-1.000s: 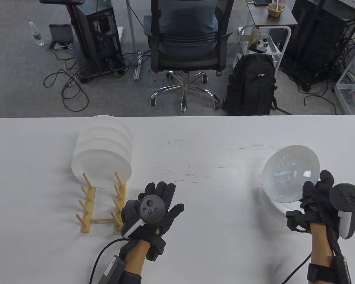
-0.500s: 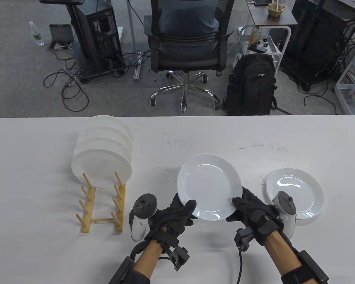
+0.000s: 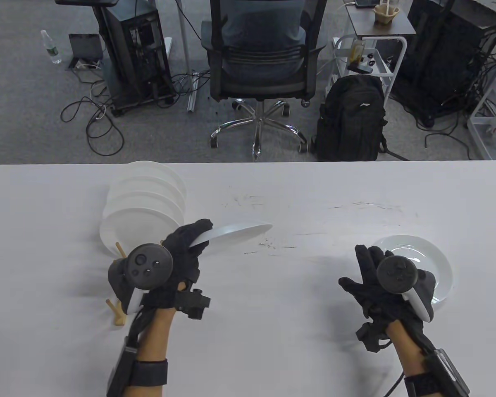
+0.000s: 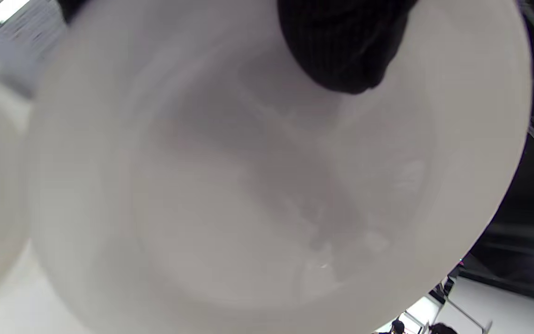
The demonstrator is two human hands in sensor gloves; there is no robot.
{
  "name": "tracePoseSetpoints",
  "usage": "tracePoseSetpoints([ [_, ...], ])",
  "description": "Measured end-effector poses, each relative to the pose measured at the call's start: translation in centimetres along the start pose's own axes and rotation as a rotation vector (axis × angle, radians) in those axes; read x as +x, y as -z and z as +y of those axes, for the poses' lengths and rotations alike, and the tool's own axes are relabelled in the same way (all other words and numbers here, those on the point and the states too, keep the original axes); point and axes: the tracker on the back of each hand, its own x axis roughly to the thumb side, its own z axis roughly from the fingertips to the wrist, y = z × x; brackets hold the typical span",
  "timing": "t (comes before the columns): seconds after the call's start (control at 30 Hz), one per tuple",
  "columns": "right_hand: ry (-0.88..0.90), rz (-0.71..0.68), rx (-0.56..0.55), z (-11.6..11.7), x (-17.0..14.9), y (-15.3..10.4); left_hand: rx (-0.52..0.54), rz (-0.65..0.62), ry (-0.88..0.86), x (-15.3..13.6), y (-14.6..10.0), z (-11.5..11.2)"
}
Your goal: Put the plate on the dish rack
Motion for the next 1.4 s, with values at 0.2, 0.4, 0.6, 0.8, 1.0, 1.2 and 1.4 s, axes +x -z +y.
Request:
tracePoseSetpoints([
  [0.2, 0.071, 0.048, 0.016, -0.4, -1.4, 0.4, -0.114, -0.058, 0.424, -1.8, 3.4, 3.7],
  [0.4, 0.084, 0.049, 0.014, -0.6, -1.6, 0.5, -0.309, -0.028, 0.638, -4.8, 4.8, 1.7],
  [0.6, 0.085, 0.049, 0.024, -0.5, -1.5, 0.5, -0.48, 0.04, 0.709, -7.9, 5.2, -1.3],
  [0.8, 0.089, 0.056, 0.024, -0.6, -1.6, 0.4, -0.61, 0.113, 0.768, -9.9, 5.4, -3.6],
  [1.0, 0.092, 0.058, 0.028, -0.7, -1.5, 0.4, -0.571, 0.141, 0.808, -9.6, 5.5, -3.0],
  [1.2, 0.087, 0.054, 0.041, -0.5, -1.5, 0.6, -0.439, 0.175, 0.646, -4.2, 4.3, -0.7],
  [1.4, 0.075, 0.05, 0.045, -0.3, -1.4, 0.6, -0.379, 0.112, 0.297, 1.4, -1.4, -5.4],
])
